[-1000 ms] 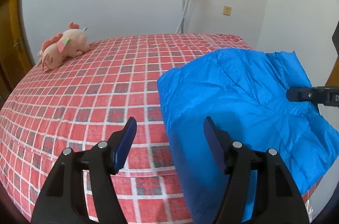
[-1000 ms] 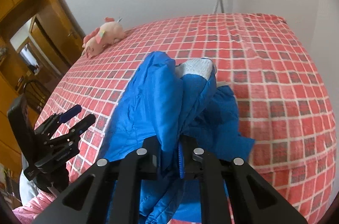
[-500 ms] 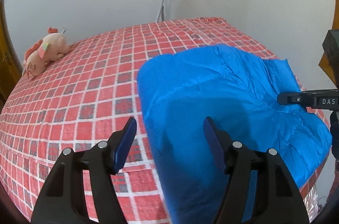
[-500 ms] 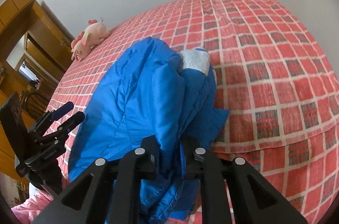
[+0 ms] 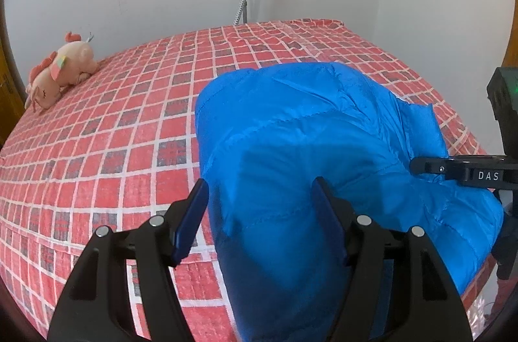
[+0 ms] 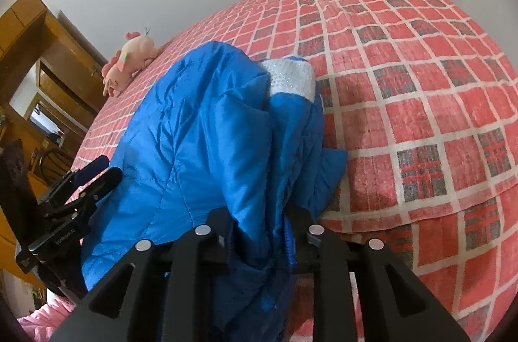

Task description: Fold large clothes

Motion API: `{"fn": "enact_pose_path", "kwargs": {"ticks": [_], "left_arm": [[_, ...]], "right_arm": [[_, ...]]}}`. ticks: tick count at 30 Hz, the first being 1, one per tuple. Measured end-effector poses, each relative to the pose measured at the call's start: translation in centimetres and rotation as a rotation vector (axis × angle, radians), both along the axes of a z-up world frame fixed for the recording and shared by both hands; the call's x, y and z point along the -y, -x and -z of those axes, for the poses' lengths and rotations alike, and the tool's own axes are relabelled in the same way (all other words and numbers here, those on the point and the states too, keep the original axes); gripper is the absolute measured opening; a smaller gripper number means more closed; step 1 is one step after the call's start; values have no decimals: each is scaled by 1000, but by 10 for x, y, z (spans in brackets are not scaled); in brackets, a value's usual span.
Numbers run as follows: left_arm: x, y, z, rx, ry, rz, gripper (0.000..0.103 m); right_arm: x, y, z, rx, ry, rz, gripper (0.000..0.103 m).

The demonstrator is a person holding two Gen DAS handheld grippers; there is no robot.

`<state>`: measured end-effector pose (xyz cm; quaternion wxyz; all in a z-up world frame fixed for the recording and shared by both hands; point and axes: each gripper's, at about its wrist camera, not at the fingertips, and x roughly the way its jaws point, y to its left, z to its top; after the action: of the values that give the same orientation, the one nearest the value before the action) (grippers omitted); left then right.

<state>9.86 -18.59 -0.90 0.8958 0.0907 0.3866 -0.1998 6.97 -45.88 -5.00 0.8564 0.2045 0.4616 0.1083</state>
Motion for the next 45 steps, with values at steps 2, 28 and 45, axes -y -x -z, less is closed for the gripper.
{"fn": "enact_pose_path", "kwargs": {"ticks": [2,28,45], "left_arm": [[-5,1,-4,-3,4,0,65],[-40,48,22,-68,68,64,66],[-47,13,-20,-115,140,65,66]], "right_arm": [[-3,5,-11,-4,49,6,34],[-56,65,-9,4,210,-168,0],[-66,53,-79,161,281,-94,28]]}}
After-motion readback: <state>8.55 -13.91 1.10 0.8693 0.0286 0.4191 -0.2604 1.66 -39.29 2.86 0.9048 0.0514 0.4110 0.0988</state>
